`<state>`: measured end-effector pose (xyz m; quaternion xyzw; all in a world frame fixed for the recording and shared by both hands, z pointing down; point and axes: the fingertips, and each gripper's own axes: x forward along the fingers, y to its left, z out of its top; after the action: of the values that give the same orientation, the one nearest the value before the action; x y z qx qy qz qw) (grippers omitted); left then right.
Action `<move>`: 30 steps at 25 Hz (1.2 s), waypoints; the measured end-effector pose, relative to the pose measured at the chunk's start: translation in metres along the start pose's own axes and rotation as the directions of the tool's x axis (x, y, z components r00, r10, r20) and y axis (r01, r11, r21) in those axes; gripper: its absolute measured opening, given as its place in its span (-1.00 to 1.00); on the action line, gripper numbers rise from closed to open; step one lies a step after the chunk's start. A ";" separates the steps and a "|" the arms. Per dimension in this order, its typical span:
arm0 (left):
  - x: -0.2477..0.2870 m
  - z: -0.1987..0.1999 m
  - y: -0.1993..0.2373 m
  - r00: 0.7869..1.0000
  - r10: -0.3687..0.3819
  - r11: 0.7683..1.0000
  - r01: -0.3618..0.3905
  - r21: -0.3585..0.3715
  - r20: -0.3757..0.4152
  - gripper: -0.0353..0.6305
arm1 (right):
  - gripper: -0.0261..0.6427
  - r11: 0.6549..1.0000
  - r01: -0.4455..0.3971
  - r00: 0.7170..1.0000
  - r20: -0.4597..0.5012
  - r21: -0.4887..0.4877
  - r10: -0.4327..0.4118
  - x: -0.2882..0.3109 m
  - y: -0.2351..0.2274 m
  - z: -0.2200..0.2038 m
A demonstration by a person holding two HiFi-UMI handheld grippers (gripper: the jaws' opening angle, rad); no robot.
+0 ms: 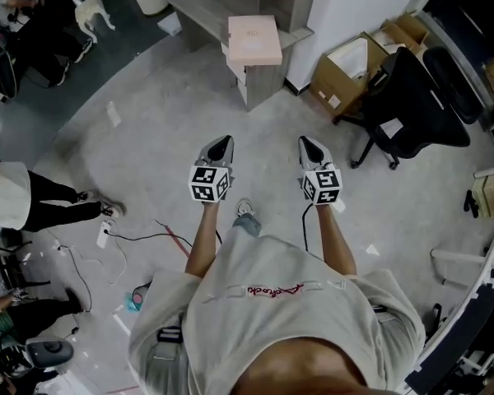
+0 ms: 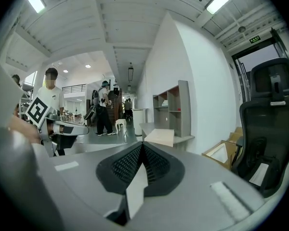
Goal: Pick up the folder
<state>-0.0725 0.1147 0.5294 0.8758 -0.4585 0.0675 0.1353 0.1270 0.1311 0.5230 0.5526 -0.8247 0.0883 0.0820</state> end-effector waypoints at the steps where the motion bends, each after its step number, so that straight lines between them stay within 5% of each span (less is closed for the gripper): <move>1: 0.006 0.003 0.005 1.000 -0.004 1.000 0.004 0.000 0.001 -0.90 | -0.90 1.000 0.001 1.000 -0.001 -0.001 -0.001 0.008 -0.001 0.002; 30: 0.070 0.042 0.128 0.998 -0.056 0.998 0.056 0.006 -0.010 -0.90 | -0.90 1.000 0.020 1.000 -0.019 -0.009 -0.020 0.150 0.028 0.035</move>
<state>-0.1378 -0.0222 0.5284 0.8883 -0.4330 0.0692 0.1365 0.0438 -0.0012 0.5222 0.5595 -0.8188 0.0893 0.0930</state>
